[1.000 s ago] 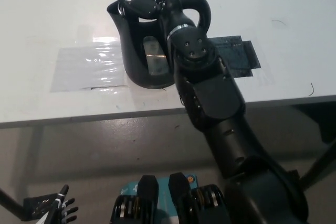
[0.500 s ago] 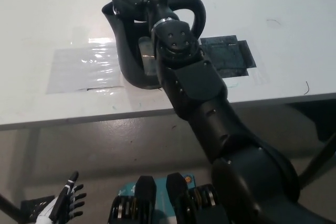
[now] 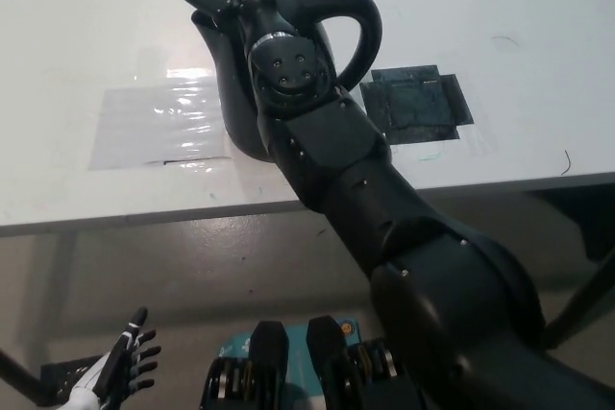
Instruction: The robot uses its right hand to push down on the lid of a kettle kept in the middle of the desk to close it
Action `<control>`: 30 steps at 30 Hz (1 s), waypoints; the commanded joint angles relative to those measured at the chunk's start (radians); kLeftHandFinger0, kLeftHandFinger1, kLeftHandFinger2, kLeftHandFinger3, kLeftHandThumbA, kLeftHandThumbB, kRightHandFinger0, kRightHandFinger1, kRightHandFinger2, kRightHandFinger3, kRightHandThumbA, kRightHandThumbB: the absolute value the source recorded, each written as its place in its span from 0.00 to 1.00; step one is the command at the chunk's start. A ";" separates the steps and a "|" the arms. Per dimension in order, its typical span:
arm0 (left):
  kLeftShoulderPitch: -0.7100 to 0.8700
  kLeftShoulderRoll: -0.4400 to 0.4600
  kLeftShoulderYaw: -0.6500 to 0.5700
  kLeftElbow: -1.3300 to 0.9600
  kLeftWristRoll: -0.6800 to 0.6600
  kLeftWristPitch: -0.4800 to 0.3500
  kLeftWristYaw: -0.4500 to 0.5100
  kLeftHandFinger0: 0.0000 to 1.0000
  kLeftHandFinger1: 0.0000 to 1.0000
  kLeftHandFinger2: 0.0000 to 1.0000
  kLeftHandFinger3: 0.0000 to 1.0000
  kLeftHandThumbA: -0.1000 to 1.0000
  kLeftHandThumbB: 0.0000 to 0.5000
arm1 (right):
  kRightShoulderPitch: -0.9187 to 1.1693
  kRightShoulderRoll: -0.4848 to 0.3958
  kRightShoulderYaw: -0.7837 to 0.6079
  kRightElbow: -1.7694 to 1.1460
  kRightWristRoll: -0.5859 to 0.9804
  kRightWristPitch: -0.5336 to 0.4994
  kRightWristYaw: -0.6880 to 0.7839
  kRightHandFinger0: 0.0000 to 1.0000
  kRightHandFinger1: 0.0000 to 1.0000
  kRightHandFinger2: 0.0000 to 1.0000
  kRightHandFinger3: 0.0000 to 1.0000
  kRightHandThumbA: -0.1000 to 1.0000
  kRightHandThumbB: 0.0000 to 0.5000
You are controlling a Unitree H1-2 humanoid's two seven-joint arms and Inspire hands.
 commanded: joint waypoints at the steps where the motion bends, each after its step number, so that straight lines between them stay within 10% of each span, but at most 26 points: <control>1: -0.006 0.009 0.010 -0.031 -0.006 0.005 -0.006 1.00 1.00 1.00 1.00 1.00 0.15 | 0.020 0.011 -0.015 0.038 0.038 0.012 0.005 1.00 1.00 1.00 0.76 0.36 0.05; 5: -0.008 0.017 0.008 -0.033 -0.008 0.010 -0.017 1.00 1.00 1.00 1.00 1.00 0.19 | 0.034 0.010 -0.025 0.045 0.049 0.011 0.009 1.00 1.00 1.00 0.79 0.32 0.03; 7: -0.010 0.019 0.009 -0.029 -0.009 0.008 -0.018 1.00 1.00 1.00 1.00 1.00 0.19 | 0.036 0.008 -0.029 0.049 0.050 -0.004 0.002 1.00 1.00 1.00 0.56 0.32 0.06; 12: 0.004 0.015 0.019 -0.048 -0.012 0.032 -0.008 1.00 1.00 1.00 1.00 1.00 0.15 | 0.033 0.000 -0.004 0.021 0.023 0.007 0.003 1.00 1.00 1.00 0.94 0.37 0.01; 13: 0.014 0.017 0.020 -0.054 -0.009 0.034 -0.006 1.00 1.00 1.00 1.00 1.00 0.14 | 0.030 0.001 0.003 -0.008 0.014 0.009 -0.008 0.88 0.87 0.90 0.99 0.35 0.03; 14: 0.015 0.021 0.015 -0.052 -0.003 0.024 -0.008 1.00 1.00 1.00 1.00 1.00 0.14 | 0.025 0.000 0.002 -0.033 0.015 0.022 -0.015 0.75 0.79 0.89 1.00 0.34 0.03; 15: 0.021 0.028 0.016 -0.048 -0.003 0.009 -0.014 1.00 1.00 1.00 1.00 1.00 0.14 | 0.029 0.002 0.002 -0.089 0.020 0.032 -0.004 0.97 1.00 1.00 1.00 0.38 0.09; 17: 0.019 0.031 0.016 -0.049 0.003 0.007 -0.009 1.00 1.00 1.00 1.00 1.00 0.18 | 0.070 0.002 0.026 -0.294 0.005 0.086 0.020 1.00 1.00 1.00 1.00 0.42 0.17; 30: 0.014 0.055 0.050 -0.065 -0.012 0.032 -0.004 1.00 1.00 1.00 1.00 1.00 0.16 | 0.407 -0.142 0.215 -1.583 -0.012 0.541 0.244 1.00 1.00 1.00 1.00 0.47 0.16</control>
